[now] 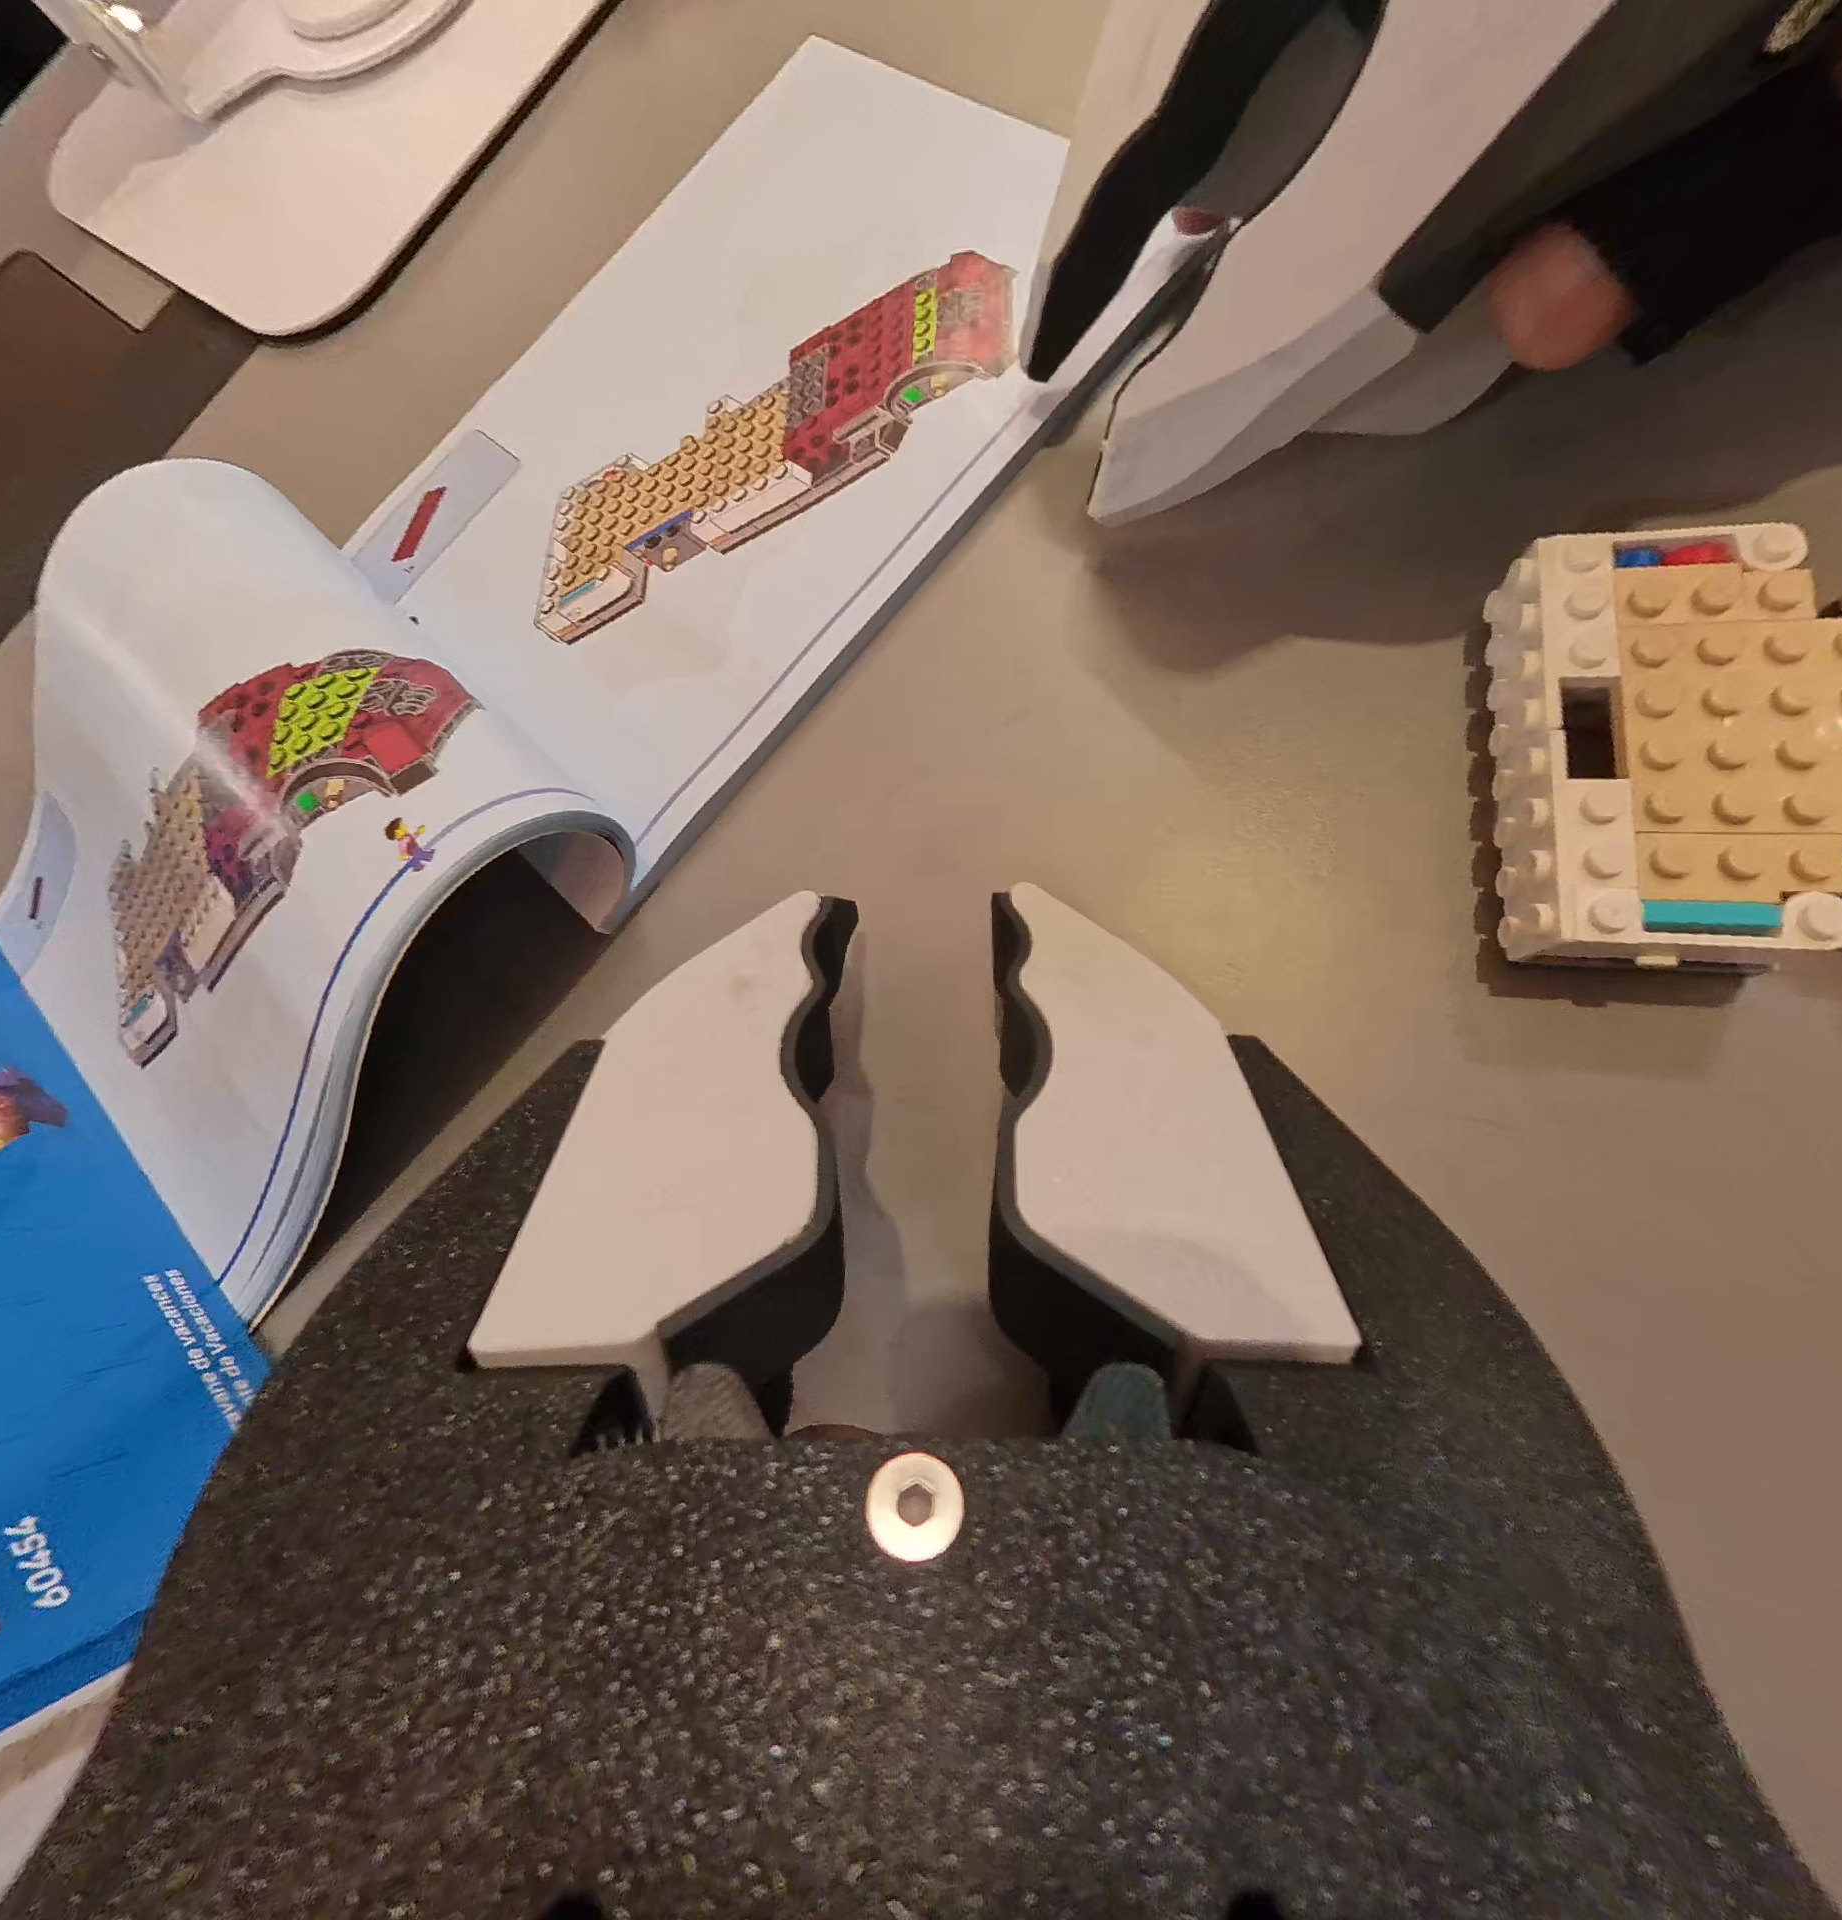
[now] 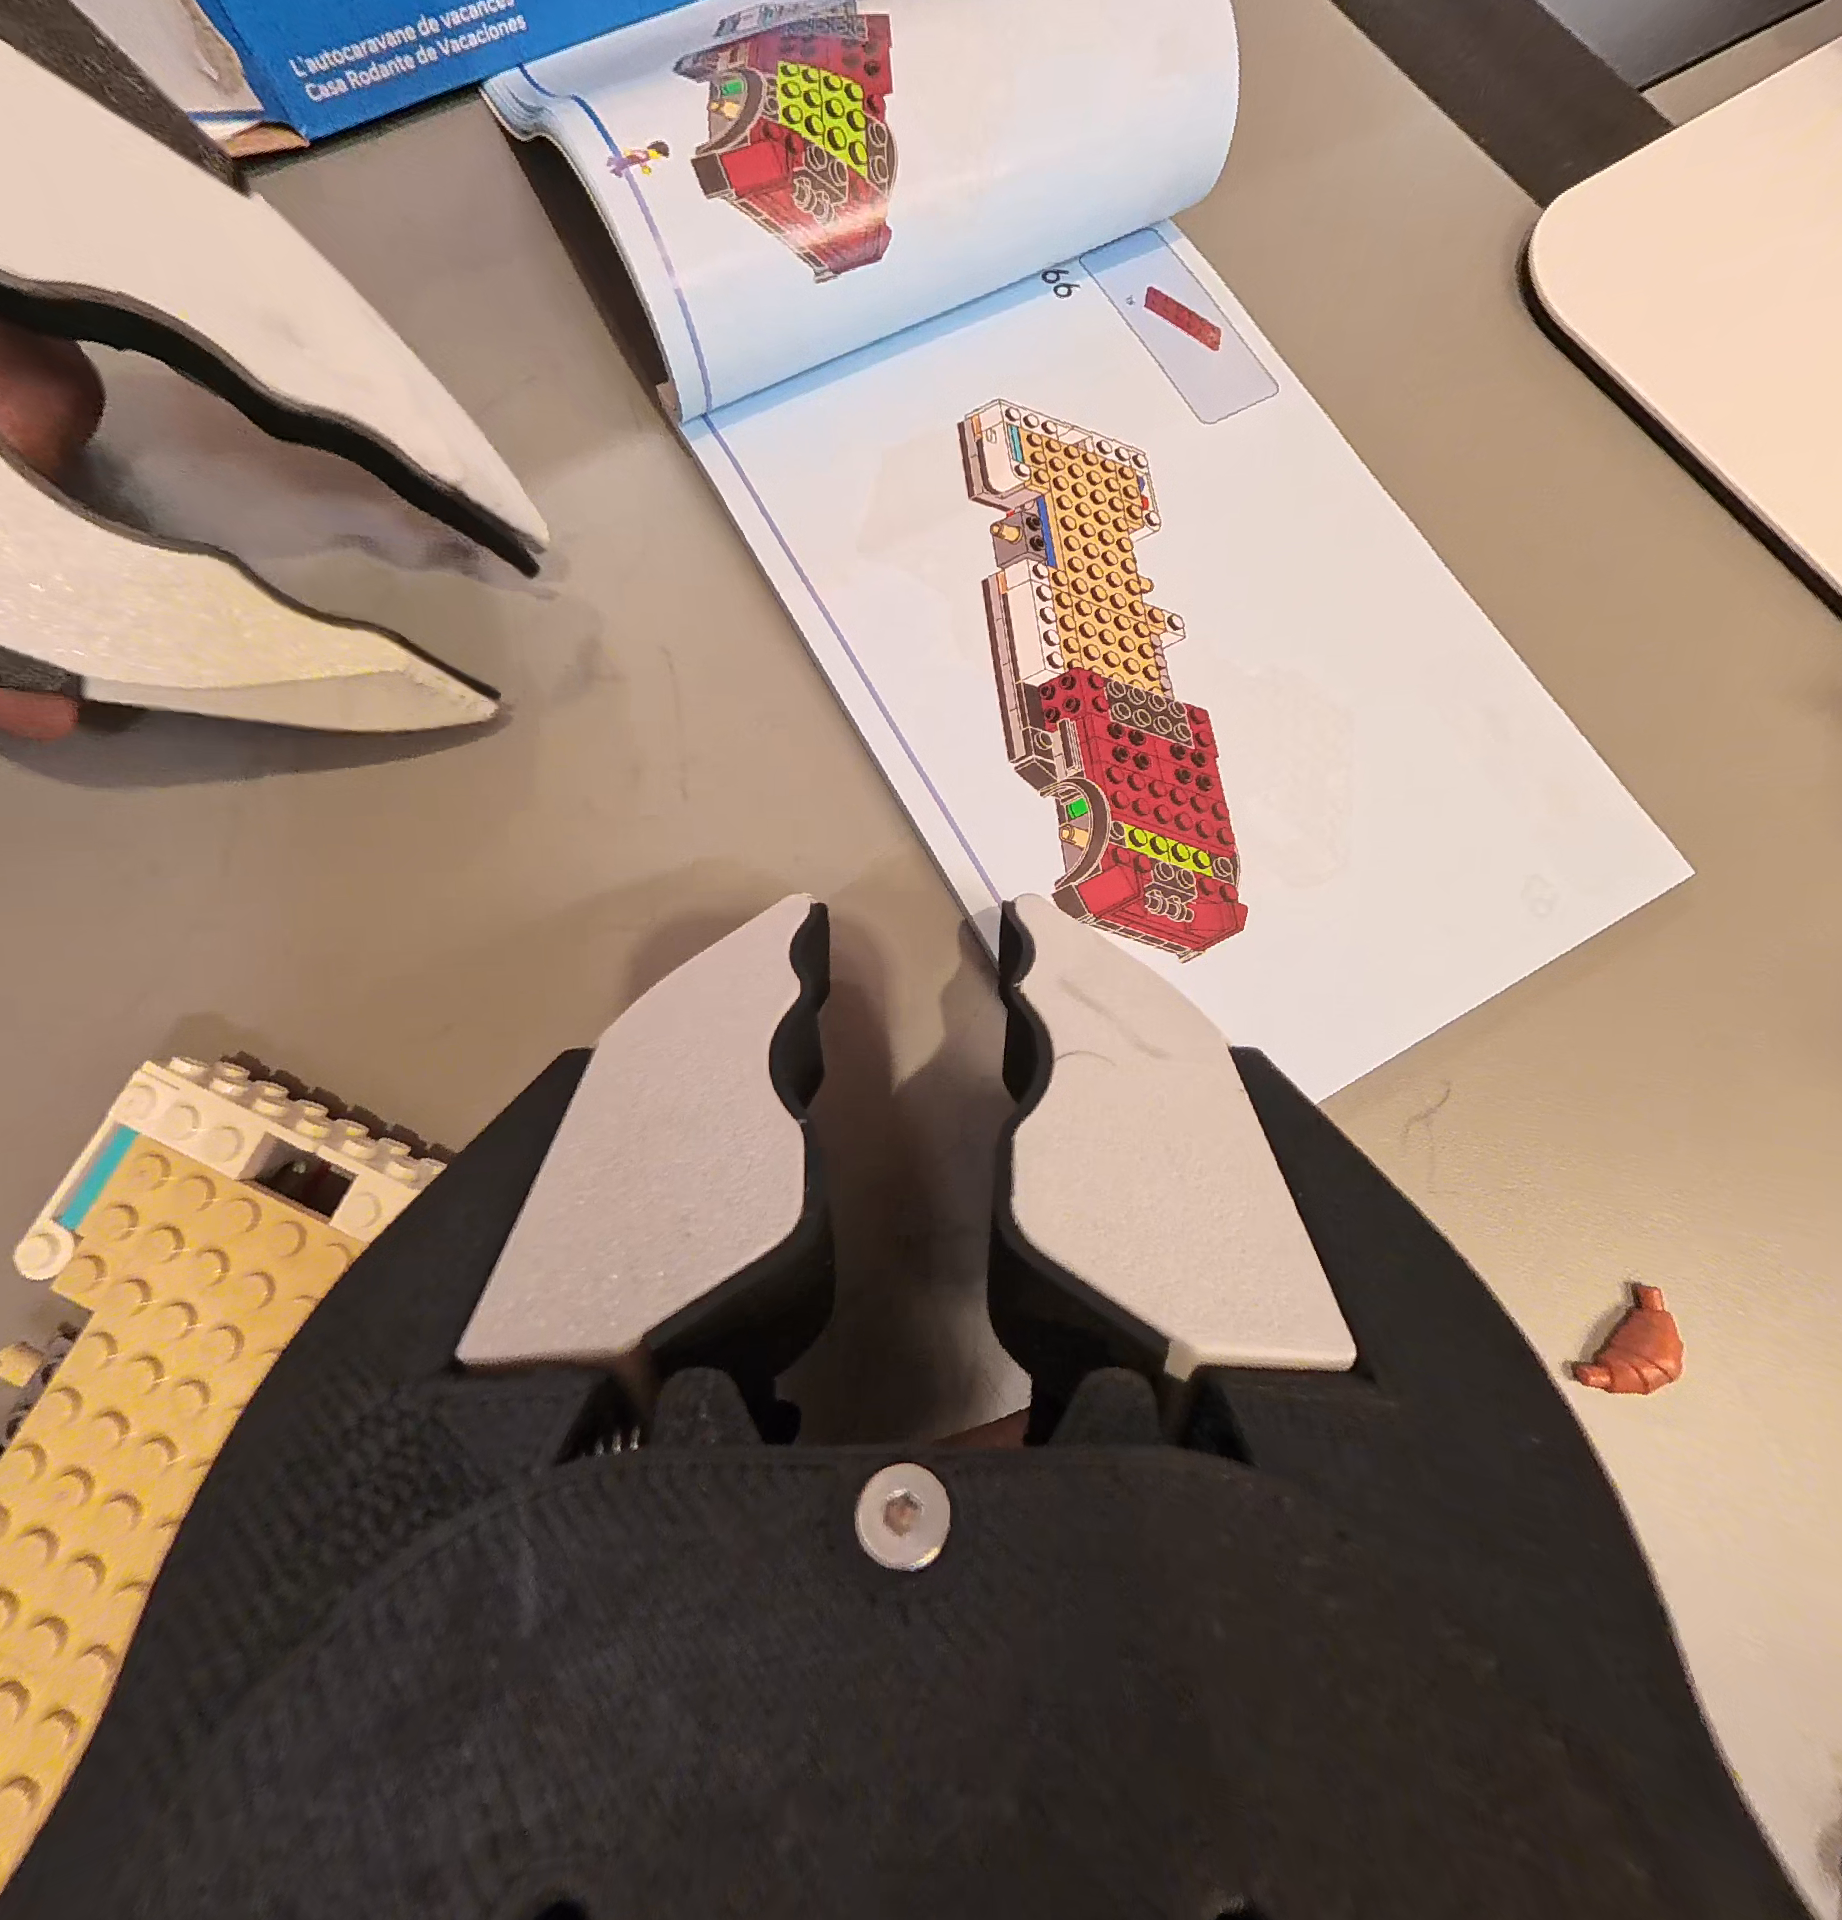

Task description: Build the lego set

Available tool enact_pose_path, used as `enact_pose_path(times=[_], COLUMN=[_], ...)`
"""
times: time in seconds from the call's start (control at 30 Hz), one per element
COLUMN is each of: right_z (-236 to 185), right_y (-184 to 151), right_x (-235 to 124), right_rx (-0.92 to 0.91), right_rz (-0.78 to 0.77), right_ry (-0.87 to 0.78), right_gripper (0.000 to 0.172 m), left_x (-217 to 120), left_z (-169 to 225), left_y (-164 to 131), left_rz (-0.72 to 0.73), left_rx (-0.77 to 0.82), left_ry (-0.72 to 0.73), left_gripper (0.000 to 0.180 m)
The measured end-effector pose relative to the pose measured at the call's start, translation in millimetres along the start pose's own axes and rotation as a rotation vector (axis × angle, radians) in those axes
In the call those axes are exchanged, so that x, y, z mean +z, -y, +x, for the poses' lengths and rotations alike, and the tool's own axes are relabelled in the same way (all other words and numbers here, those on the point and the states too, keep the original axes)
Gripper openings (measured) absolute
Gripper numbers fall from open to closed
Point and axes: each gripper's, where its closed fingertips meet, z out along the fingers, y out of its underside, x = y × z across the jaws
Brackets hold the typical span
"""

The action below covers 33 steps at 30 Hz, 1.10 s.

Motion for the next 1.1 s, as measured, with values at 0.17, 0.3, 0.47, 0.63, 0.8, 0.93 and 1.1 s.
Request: enact_pose_path(times=[0.17, 0.3, 0.47, 0.63, 0.8, 0.93, 1.1], right_z=[0, -1, -5, -30, -66, -48, 45], right_y=[-1, -1, 0, 5, 5, -8, -45], right_x=[3, 4, 3, -16, -72, -133, -229], right_rx=[-0.006, -0.028, -0.072, -0.087, -0.159, -0.159, -0.103], right_rz=[-0.015, -0.022, -0.012, 0.067, 0.116, 0.137, 0.137], right_ry=[-0.003, -0.016, -0.031, 0.028, 0.144, 0.139, -0.086], right_gripper=[0.029, 0.029, 0.031, 0.031, 0.031, 0.031, 0.031], left_x=[0, 1, 3, 0, 4, 4, 4], left_z=[3, 4, 4, 11, 8, 7, 7], left_y=[-1, -2, -3, 0, -3, -3, -3], left_rz=[-0.005, -0.010, -0.023, 0.002, -0.029, -0.030, -0.031], left_rx=[-0.013, -0.023, -0.065, -0.072, -0.076, -0.084, -0.085], left_ry=[-0.039, -0.060, -0.107, -0.189, -0.152, -0.155, -0.147], left_gripper=[0.029, 0.029, 0.029, 0.029, 0.028, 0.028, 0.028])
